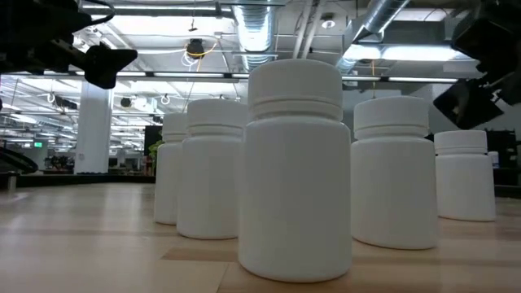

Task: Pick and place pill bottles into a basket
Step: Put the white medicine bottle into the yellow bin

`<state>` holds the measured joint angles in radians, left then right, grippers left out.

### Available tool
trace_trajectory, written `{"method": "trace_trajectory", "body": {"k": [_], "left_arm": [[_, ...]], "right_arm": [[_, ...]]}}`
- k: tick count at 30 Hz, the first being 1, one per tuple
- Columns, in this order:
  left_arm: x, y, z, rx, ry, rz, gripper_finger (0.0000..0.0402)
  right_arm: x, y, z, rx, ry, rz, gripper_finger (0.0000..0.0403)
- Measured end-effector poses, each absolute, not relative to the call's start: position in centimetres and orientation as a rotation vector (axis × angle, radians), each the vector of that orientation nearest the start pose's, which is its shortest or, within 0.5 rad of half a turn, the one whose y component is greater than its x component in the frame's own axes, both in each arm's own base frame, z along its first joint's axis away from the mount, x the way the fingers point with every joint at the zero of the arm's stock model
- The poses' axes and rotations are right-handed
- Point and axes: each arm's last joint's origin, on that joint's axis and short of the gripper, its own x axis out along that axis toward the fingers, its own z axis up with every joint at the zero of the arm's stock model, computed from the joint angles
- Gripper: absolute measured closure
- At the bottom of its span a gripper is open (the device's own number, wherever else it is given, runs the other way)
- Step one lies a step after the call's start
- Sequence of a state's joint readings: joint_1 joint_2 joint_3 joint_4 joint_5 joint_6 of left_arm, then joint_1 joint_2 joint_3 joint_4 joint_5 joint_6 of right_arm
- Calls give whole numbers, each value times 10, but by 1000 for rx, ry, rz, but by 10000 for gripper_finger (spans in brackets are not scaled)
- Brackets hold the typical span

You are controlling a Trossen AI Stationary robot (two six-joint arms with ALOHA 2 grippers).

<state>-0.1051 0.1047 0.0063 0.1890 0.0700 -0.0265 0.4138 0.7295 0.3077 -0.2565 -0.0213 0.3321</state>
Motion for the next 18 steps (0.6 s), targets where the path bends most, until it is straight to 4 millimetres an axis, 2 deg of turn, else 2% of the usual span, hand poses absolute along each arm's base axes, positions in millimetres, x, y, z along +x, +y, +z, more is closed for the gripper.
{"method": "trace_trajectory", "body": {"k": [7, 18], "left_arm": [[103, -13, 175, -29, -88, -173, 15], [103, -13, 175, -49, -87, -174, 15]], "right_arm": [[140, 67, 163, 160, 793, 310, 168], [164, 79, 169, 118, 906, 269, 168]]}}
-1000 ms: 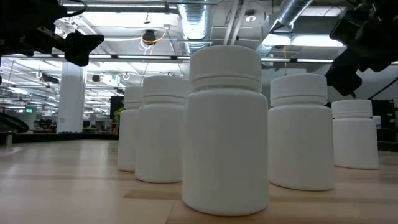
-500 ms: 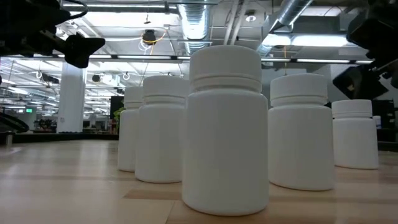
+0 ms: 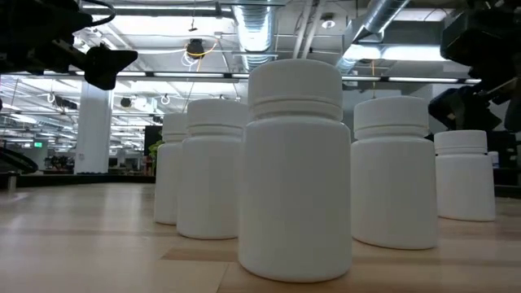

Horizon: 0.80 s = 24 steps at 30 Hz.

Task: Pick and place pill bottles into a basket
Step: Put the white medicine bottle into the yellow bin

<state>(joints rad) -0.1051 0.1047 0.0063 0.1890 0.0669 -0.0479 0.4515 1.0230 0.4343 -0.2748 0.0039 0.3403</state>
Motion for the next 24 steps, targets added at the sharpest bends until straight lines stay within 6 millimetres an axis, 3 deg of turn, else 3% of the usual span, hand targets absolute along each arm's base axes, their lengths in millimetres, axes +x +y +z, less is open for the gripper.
{"method": "trace_trajectory", "body": {"k": [24], "left_arm": [[103, -13, 173, -94, -57, -176, 15]], "right_arm": [[222, 109, 183, -22, 1202, 301, 168]]}}
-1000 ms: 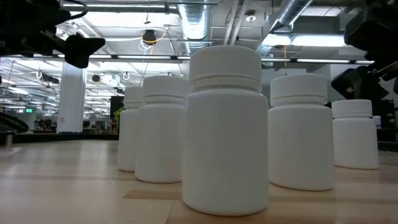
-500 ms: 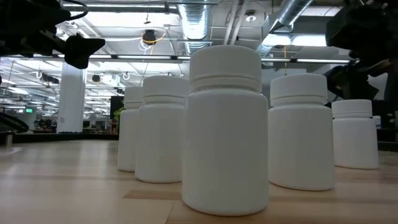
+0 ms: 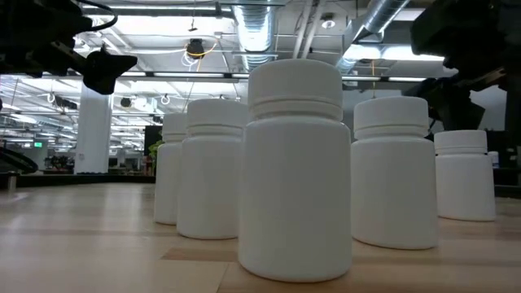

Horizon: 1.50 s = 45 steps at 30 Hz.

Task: Pick and place pill bottles into a basket
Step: Put the white medicine bottle into the yellow bin

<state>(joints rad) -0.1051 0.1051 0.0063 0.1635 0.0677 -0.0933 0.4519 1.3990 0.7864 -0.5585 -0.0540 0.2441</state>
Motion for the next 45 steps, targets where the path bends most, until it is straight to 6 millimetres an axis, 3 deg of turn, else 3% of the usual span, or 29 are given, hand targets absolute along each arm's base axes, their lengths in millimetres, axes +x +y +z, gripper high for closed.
{"method": "trace_trajectory", "body": {"k": [13, 45], "left_arm": [[103, -13, 174, -102, -67, -177, 15], [103, -13, 174, -121, -65, -178, 15]], "right_arm": [[226, 112, 184, -101, 1172, 360, 168], [234, 115, 188, -108, 1078, 391, 168]]}}
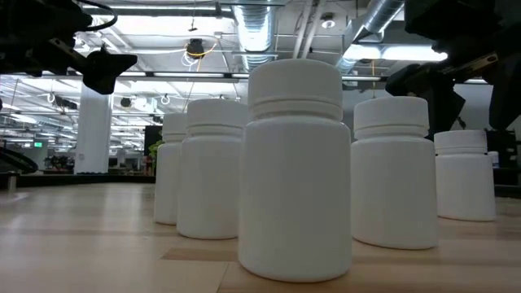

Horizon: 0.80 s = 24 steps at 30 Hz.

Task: Pick and place pill bottles into a basket
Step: Put the white medicine bottle into the yellow bin

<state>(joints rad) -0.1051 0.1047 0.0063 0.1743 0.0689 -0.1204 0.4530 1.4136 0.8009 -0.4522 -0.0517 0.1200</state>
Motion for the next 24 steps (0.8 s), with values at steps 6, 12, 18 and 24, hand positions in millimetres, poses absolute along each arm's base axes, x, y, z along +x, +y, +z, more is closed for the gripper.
{"method": "trace_trajectory", "body": {"k": [6, 12, 18, 24], "left_arm": [[103, -13, 174, -121, -65, -178, 15], [103, -13, 174, -126, -65, -178, 15], [103, -13, 174, -127, -65, -178, 15], [103, -13, 174, -127, -65, -178, 15]], "right_arm": [[236, 118, 179, -116, 1105, 390, 168], [238, 119, 177, -113, 1099, 391, 168], [239, 120, 177, -112, 1089, 393, 168], [239, 119, 177, -111, 1089, 392, 168]]}}
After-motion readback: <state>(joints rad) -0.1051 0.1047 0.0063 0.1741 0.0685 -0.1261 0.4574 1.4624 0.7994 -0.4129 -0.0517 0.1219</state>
